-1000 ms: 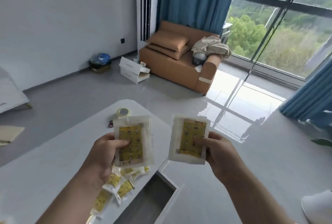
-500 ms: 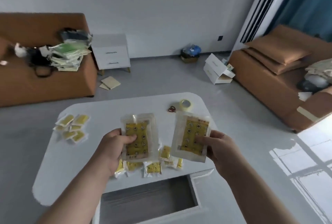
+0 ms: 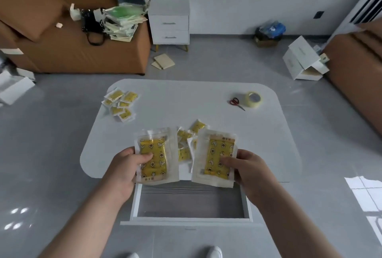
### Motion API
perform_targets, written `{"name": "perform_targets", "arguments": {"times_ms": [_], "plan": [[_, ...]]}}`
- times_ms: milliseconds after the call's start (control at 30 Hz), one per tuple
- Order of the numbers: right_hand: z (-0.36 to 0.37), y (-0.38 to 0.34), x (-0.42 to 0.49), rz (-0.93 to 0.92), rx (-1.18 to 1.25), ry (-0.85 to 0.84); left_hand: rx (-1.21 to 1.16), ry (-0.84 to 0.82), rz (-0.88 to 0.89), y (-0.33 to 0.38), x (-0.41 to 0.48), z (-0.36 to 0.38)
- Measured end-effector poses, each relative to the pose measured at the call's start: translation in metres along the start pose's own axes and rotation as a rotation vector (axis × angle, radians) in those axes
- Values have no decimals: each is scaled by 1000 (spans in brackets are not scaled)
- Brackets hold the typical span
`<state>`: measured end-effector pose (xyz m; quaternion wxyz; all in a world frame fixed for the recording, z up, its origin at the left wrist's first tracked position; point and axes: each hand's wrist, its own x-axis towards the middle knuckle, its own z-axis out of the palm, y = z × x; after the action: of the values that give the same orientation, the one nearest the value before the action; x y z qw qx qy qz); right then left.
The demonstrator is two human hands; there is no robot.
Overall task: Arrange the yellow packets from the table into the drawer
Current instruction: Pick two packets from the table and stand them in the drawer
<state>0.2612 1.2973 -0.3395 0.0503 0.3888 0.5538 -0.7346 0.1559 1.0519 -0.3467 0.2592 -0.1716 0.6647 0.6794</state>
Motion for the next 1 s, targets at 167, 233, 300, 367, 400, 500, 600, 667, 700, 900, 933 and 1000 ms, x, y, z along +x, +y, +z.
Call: {"name": "perform_targets", "arguments": {"times_ms": [167,233,300,367,400,500,600,667,700,900,933,1000], "plan": [[40,38,58,-21,-5,-5,-1,-31,0,-30,70,-27],[54,58,90,-43,-3,-7,-9,-48,23,-45,99,-32],[65,80,121,-63,4,-13,-5,-73,47,-64,128,-35],[73,106,156,-87,27,-29,-3,-96,67,-90,160,-41],[76,121,177,-105,30,-40,-1,-97,84,-106,179,-43],[85,165,232,-152,26,-85,-3,-89,130,-152,231,-51],[89,202,275,-202,42,-125,-16,-86,189,-194,273,-59],[89,222,297,-236,52,-157,-23,-95,224,-216,293,-63],[90,231,307,-251,53,-174,-32,-98,247,-224,302,-64],[94,270,350,-292,10,-186,-39,-127,350,-259,336,-69],[95,274,354,-293,4,-180,-41,-122,358,-263,341,-70],[95,281,358,-287,-5,-175,-44,-110,359,-272,347,-74]]}}
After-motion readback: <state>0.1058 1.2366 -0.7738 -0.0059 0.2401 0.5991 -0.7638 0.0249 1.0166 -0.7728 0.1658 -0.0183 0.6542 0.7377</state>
